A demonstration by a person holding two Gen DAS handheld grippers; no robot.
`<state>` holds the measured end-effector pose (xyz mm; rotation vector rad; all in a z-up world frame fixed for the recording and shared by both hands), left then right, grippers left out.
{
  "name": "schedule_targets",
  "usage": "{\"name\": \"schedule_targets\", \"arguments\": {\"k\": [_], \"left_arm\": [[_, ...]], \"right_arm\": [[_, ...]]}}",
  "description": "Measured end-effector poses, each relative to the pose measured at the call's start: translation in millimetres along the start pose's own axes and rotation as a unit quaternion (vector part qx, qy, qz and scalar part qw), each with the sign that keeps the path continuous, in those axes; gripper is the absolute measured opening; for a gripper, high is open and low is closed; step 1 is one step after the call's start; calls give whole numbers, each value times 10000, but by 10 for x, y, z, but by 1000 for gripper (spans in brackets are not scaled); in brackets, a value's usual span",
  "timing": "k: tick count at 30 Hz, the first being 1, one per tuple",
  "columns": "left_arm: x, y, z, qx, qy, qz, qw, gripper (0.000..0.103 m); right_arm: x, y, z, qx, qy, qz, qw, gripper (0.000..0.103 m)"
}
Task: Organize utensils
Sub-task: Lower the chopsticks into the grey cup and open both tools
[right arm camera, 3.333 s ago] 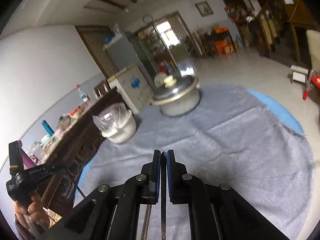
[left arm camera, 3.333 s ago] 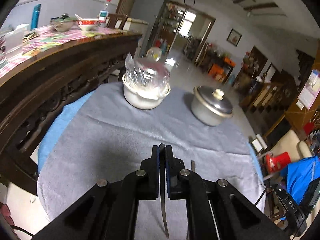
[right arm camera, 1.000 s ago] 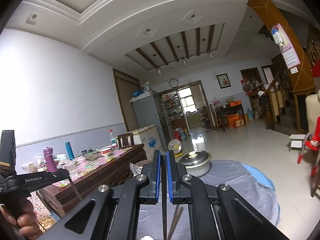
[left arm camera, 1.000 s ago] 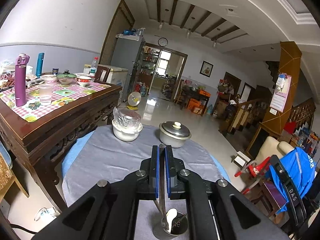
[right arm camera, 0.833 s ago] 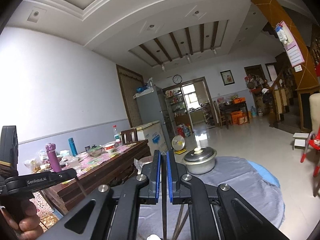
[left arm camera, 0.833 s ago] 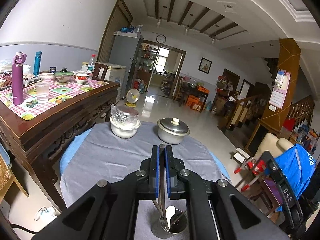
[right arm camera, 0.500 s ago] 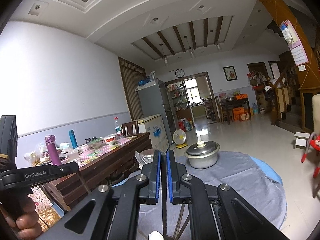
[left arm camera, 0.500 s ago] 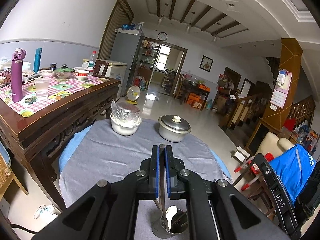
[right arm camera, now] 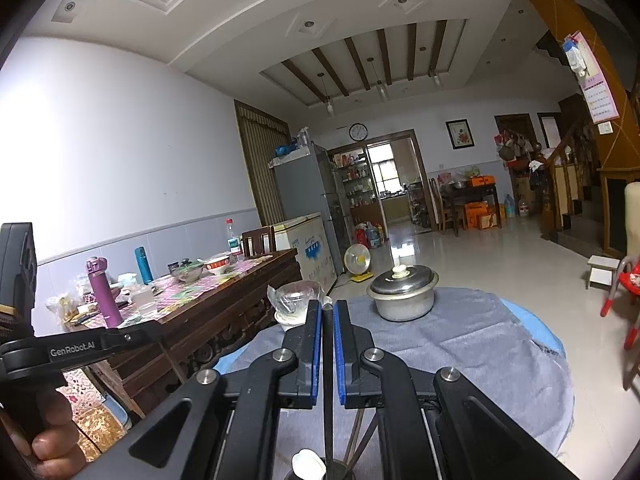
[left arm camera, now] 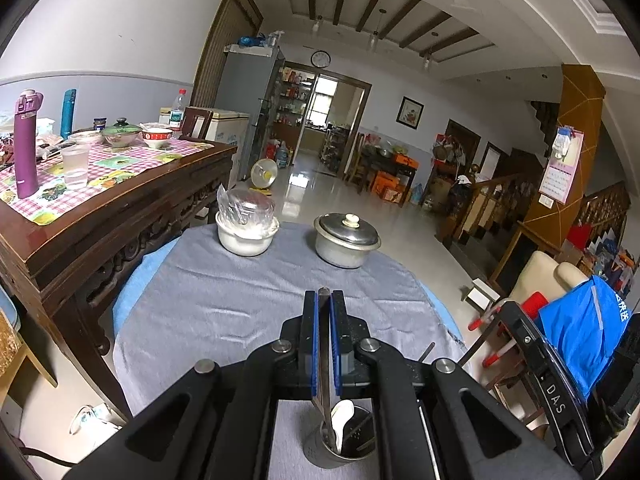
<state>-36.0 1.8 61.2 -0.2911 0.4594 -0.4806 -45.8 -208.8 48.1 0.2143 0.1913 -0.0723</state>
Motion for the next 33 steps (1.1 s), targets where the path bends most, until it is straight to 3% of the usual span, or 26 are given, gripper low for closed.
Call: {"name": "schedule_targets", "arguments": {"k": [22, 33], "left_arm": [[157, -84, -134, 112, 335, -156, 9993, 6], [309, -86, -239, 261, 635, 2, 9976, 6]], "right_arm": [[153, -30, -225, 8, 512, -3, 9987, 7], [162, -111, -305, 217, 695, 81, 9973, 7]]}}
Point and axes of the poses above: each gripper's, at about its wrist camera, not at the fingertips, and x roughly the way its jaws point, y to its left, z to its top, the point moved 4 cm from there along x, roughly the way its jaws point, and after that the axes turned 13 degrees about -z, right-handed, at the moved point
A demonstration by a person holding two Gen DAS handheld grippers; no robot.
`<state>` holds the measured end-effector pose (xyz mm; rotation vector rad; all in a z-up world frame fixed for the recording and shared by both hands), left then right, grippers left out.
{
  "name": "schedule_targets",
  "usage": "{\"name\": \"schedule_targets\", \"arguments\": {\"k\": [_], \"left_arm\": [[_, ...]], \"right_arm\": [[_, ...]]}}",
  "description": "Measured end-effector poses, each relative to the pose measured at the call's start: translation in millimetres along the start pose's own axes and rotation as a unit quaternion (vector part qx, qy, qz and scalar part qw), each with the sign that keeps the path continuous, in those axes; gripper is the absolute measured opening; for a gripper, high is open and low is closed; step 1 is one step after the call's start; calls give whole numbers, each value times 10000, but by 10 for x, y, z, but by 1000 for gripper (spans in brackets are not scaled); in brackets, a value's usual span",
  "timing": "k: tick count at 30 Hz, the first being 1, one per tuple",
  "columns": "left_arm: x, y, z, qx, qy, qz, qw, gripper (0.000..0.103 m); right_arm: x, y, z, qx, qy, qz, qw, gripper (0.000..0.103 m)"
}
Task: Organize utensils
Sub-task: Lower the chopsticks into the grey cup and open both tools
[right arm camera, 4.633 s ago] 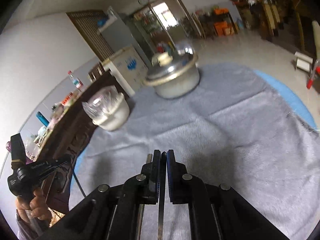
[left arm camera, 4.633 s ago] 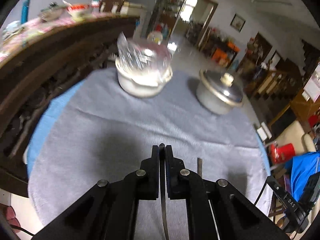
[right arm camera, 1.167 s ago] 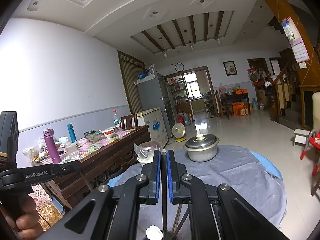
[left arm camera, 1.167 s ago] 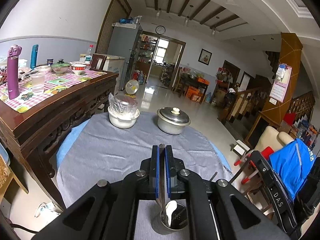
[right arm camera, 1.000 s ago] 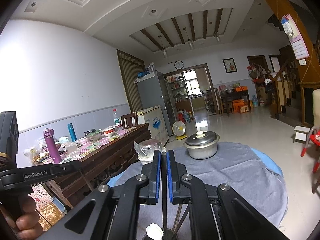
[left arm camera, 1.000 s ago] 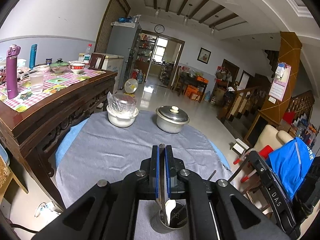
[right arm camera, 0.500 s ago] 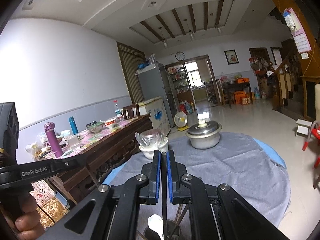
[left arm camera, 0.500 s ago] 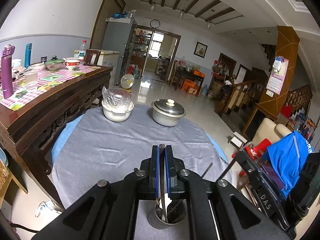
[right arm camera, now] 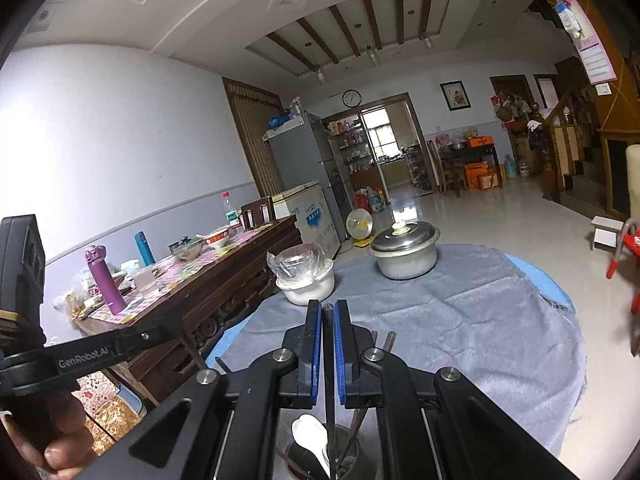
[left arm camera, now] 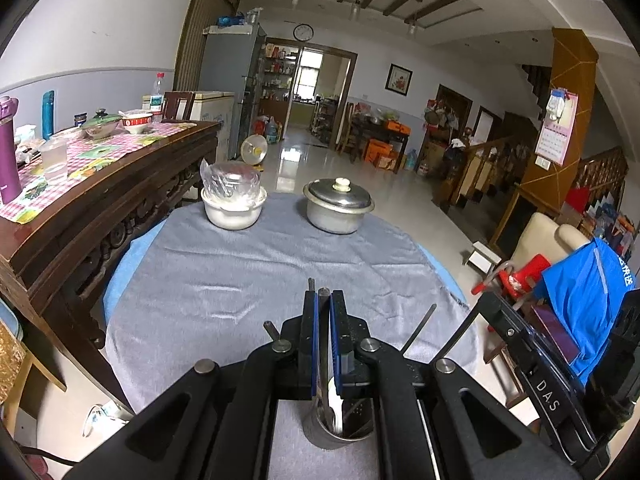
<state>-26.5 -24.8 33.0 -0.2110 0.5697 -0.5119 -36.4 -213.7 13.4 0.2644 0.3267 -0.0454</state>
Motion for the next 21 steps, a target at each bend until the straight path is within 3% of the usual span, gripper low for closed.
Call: {"name": "schedule_targets", "arguments": {"k": [10, 18, 21], "left_arm": [[-2, 92, -28, -74, 106, 88, 9999, 6], [-85, 81, -6, -39, -52, 141, 9999, 6], [-128, 78, -4, -26, -128, 172, 9998, 13]], "right_arm": [[116, 74, -91, 92, 277, 198, 9994, 8], [50, 77, -69, 177, 189, 241, 9994, 8], [31, 51, -56, 262, 154, 249, 9992, 8]]}}
Point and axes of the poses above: each gripper's, at about its wrist camera, not at the fingertips, and x roughly the way its jaws point, y to its left, z to its top, the point moved 4 cm from there along x, roughly the way its jaws point, and after that the axes turned 13 degrees about -z, right-handed, at the moved point
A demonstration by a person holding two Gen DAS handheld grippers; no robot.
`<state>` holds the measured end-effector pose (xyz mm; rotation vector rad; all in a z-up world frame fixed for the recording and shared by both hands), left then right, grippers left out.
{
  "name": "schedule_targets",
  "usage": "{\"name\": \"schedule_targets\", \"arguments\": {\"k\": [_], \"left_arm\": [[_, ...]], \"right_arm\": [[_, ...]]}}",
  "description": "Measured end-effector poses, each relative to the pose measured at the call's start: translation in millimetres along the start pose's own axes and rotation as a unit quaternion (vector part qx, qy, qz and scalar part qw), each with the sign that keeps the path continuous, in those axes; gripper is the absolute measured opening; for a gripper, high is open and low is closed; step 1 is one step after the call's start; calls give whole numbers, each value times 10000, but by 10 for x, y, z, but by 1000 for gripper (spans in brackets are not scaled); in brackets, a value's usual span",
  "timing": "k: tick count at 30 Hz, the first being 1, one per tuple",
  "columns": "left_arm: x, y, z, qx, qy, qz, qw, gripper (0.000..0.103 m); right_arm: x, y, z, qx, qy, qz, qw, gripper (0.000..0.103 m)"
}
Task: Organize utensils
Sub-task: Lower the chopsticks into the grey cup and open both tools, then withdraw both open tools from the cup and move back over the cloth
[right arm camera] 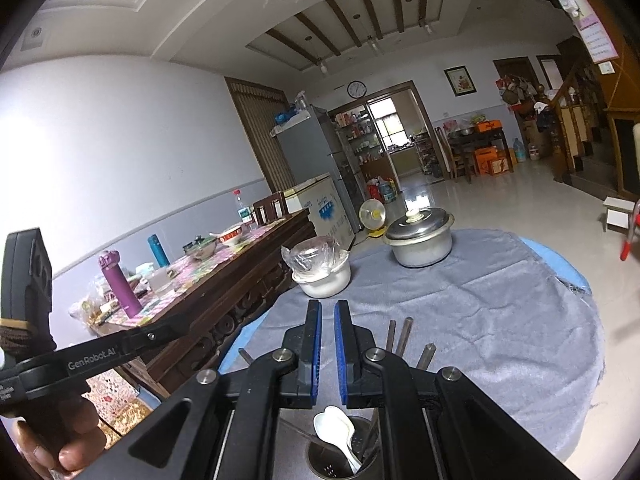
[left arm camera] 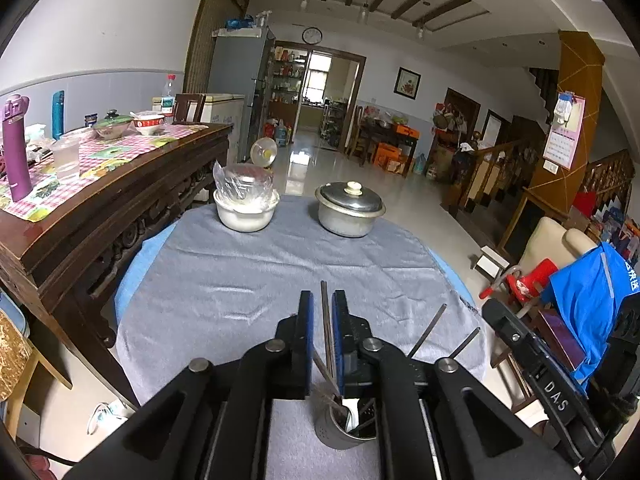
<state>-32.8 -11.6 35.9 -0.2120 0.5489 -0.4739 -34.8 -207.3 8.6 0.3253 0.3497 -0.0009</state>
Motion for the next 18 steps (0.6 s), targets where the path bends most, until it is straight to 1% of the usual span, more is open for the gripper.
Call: {"name": "schedule_targets", "arguments": {"k": [2, 4, 6, 8, 12, 14, 18], "left_arm": [[-31, 8, 1, -3, -55, 44, 10000, 28], [-48, 10, 1, -26, -100, 63, 9999, 32], [-60, 12, -7, -33, -131, 102, 9999, 34], [-70, 11, -18, -25, -152, 132, 9998, 39], [-103, -8, -41, 38, -232, 225, 9995, 47], [-129, -3, -35, 42, -295, 268, 9992, 54], [-169, 58, -17, 19, -411, 414, 9983, 58]], "right_arm": [[-21, -39, 23, 65, -55, -43, 10000, 8], [-31, -79, 47, 139, -64, -61, 9999, 8], [-42, -136, 64, 235, -98, -116, 9996, 8], [-40, -194, 79, 328, -91, -143, 9993, 8], [-56, -318, 114, 482, -110, -228, 9985, 8], [-70, -389, 136, 559, -133, -281, 9980, 9], [-107, -567, 200, 747, -227, -431, 9960, 10]]}}
Point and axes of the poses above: each gripper's, at about its wrist camera, not at the fingertips, and x roughly the way its jaws point, y to its left, z to its top, the point moved 4 cm from there along x, roughly the way its jaws point, and after that the axes turned 13 degrees about -z, right-handed, at the moved point
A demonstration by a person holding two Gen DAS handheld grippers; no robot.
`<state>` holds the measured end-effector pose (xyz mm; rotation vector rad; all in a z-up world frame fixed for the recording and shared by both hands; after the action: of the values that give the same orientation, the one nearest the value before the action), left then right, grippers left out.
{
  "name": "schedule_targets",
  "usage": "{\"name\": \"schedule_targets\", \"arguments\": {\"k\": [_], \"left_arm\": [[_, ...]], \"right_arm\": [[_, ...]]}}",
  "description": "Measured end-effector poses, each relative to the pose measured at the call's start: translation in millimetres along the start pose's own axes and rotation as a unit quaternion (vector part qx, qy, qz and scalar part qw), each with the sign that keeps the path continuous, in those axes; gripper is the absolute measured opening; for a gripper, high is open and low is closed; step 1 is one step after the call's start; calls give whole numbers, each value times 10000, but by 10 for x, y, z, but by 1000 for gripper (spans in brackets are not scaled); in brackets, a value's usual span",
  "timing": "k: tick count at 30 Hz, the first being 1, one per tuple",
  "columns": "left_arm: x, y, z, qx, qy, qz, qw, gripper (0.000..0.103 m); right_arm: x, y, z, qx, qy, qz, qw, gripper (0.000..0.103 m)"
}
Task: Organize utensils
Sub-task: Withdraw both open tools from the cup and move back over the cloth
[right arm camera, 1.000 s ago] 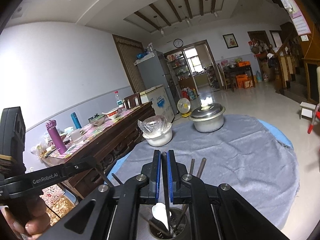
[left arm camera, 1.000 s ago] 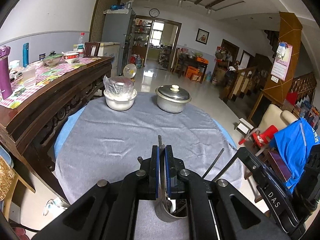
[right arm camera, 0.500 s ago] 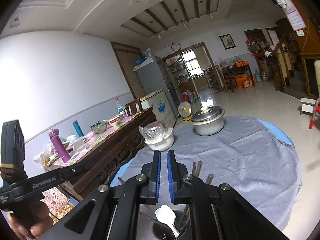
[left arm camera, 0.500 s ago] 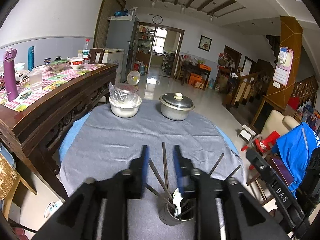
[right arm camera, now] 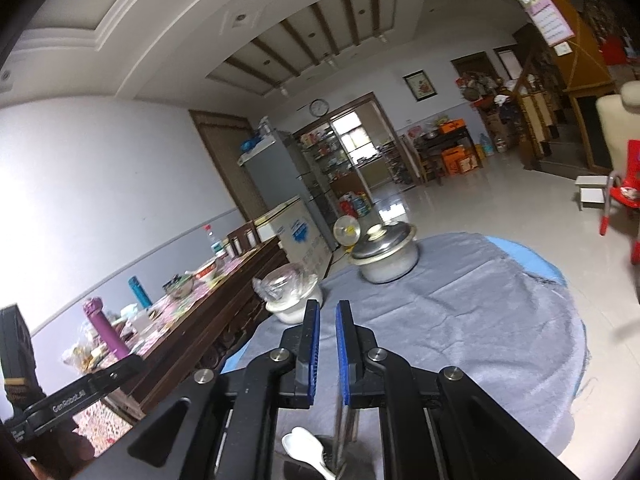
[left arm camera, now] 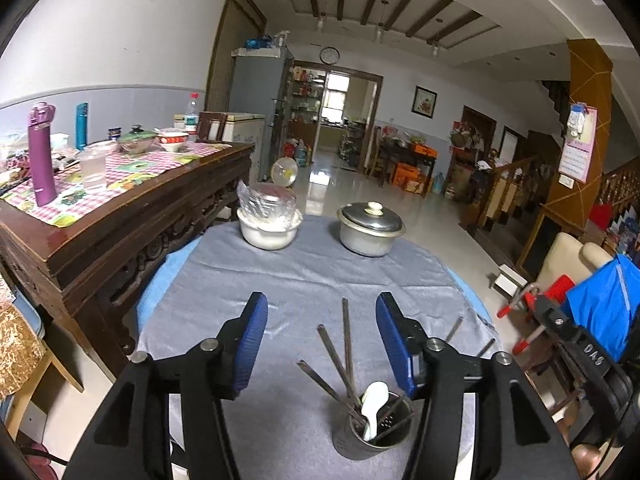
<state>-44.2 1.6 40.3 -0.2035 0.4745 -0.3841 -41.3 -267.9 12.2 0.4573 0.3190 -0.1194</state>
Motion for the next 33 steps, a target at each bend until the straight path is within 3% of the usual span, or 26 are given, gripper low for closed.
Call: {"name": "schedule_targets", "arguments": {"k": [9, 14, 20, 22, 26, 33], "left_arm": [[-25, 129, -98, 189, 118, 200, 9996, 59], [-490, 627, 107, 37, -227, 759, 9969, 59], [-1226, 1236, 294, -108, -615, 1928, 9793, 62], [-1362, 1336, 253, -169, -665, 2168, 9738, 63], [-1466, 1496, 171, -377, -580, 2424, 9677, 63], [-1715, 1638, 187, -520, -743, 2520, 9635, 63]], "right_arm": [[40, -316, 120, 311, -39, -322, 9990, 12], [128, -407, 178, 320, -58, -428, 9986, 12], [428, -454, 111, 480, 246, -337, 9980, 12], [506, -444, 88, 466, 331, -315, 9979, 12], [583, -403, 86, 422, 381, -301, 9979, 12], [505, -357, 241, 424, 159, -343, 9984, 12]]}}
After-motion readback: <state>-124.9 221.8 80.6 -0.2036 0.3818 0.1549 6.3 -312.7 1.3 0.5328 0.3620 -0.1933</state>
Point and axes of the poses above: each gripper's, at about its wrist camera, not at the fingertips, and x roughly the way its jaws point, y to its left, z to its top, the point moved 4 cm from there along x, roughly the way its jaws point, and after that the axes turned 13 degrees about -z, right-handed, at the moved point
